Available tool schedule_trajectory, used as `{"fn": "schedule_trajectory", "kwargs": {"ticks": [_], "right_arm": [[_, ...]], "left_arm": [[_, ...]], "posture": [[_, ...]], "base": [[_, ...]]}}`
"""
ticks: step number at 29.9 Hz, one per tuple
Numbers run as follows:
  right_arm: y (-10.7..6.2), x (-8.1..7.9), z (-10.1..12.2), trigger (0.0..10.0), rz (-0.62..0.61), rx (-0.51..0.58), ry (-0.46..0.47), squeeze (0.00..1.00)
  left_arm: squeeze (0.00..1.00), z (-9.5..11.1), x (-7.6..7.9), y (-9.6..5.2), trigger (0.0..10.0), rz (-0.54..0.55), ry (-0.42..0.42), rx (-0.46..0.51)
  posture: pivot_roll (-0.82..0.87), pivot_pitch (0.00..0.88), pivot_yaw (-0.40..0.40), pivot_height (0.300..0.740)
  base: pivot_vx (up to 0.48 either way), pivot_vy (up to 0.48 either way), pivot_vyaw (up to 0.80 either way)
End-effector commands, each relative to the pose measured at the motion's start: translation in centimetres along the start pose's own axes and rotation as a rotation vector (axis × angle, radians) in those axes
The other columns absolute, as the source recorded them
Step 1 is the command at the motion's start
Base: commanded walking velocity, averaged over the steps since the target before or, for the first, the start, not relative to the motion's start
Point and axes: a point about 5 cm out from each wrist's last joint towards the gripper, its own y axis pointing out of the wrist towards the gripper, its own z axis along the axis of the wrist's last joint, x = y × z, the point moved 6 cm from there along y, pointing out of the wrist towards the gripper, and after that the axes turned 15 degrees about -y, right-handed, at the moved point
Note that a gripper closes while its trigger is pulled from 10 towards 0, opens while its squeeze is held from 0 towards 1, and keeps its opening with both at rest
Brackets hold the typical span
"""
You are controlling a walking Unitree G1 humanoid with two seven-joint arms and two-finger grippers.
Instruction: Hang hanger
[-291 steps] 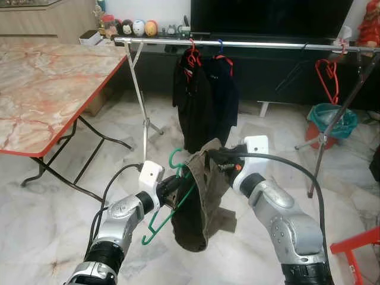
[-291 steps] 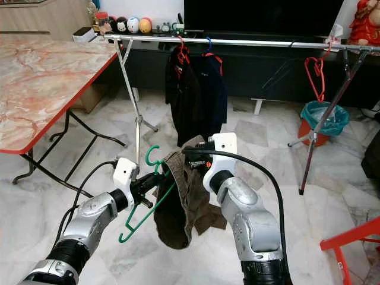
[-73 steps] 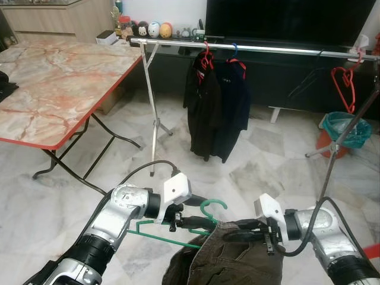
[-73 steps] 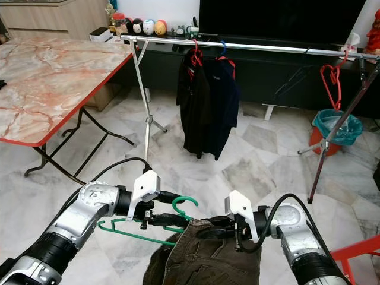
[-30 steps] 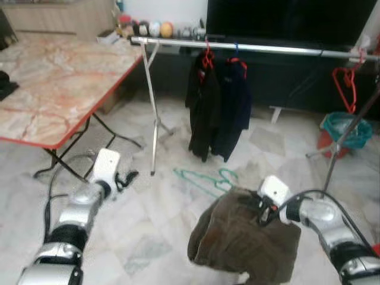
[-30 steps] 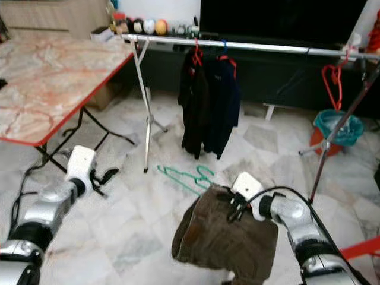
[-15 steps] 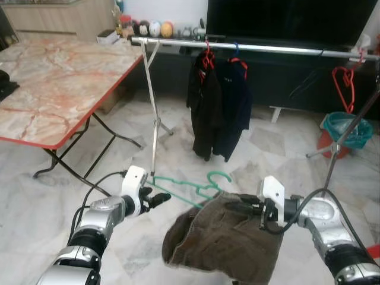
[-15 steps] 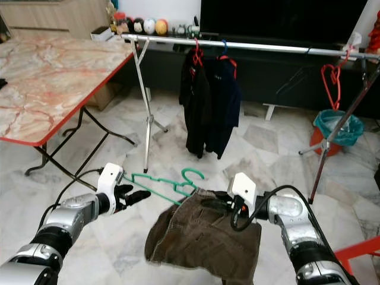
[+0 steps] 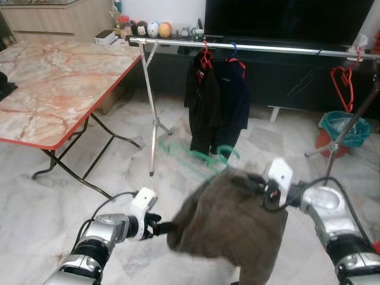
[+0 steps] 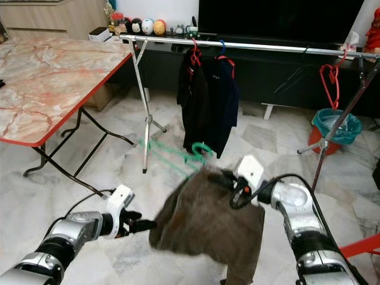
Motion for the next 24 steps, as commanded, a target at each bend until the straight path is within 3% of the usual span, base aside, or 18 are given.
{"fn": "schedule_trajectory", "kwargs": {"ticks": [1,9,18,24], "right_arm": [[0.6,0.7,1.8,10.0,-0.018,0.073,-0.03,0.0],[0.9,-0.4,2.8,10.0,0.047,0.132,-0.017,0.0],[0.6,-1.0,2.6,10.0,0.077,0.134,-0.007,0.0],[0.7,-0.8,2.7,10.0,0.066,0.13,-0.01,0.0]], "left_arm": [[0.0,-1.2,-0.1,0.2,10.0,0.007,0.001,-0.049],[0.0,-0.3,-1.5,0.0,10.0,0.101,-0.026,0.018],[0.0,0.9,-2.7,-0.4,10.0,0.174,-0.154,0.132],[0.0,0.2,-2.5,-0.2,10.0,0.168,-0.152,0.101]], "posture": [[0.09,0.0,0.0,0.74],[0.08,0.0,-0.001,0.74],[0.08,0.0,-0.002,0.74],[0.08,0.0,-0.003,0.74]], "base": [[0.0,0.0,0.0],[0.0,0.0,0.0],[0.0,0.0,0.0],[0.0,0.0,0.0]]}}
